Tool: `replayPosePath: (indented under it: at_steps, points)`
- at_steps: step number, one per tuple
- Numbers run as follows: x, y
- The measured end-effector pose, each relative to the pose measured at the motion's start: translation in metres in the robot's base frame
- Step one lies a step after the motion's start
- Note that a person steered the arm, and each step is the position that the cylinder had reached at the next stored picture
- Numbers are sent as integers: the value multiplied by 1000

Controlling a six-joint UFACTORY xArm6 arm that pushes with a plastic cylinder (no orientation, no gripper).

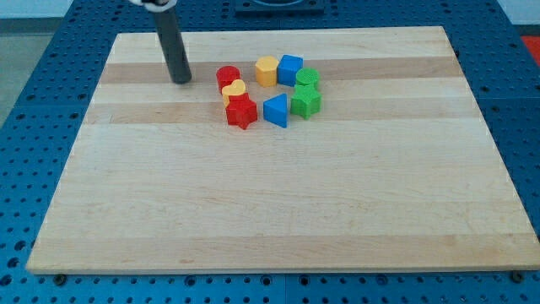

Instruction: Push the red circle towards the bottom left side of the yellow hexagon

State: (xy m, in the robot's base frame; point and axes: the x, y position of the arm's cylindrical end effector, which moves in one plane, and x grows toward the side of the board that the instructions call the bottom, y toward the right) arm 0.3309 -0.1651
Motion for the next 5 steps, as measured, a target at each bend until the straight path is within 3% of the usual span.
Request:
replayPosePath:
  at_steps: [1,5]
  points:
    - [26,4]
    - [6,43]
